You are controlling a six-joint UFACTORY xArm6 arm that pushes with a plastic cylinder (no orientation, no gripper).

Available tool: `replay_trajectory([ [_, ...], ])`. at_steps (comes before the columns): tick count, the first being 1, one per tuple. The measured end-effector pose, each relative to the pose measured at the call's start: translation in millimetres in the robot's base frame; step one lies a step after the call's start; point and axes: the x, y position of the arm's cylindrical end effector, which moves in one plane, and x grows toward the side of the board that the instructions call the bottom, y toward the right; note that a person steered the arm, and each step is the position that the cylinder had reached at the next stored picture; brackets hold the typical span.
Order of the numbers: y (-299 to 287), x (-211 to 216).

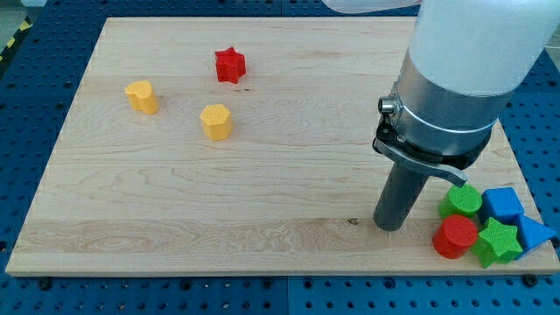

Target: Place the red star diagonally above the top right side of the yelllow hexagon

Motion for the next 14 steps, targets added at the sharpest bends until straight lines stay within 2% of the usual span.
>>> replay_trajectory([
  [5, -15, 0],
  [7, -38, -5],
  [12, -94, -102],
  [14, -104, -128],
])
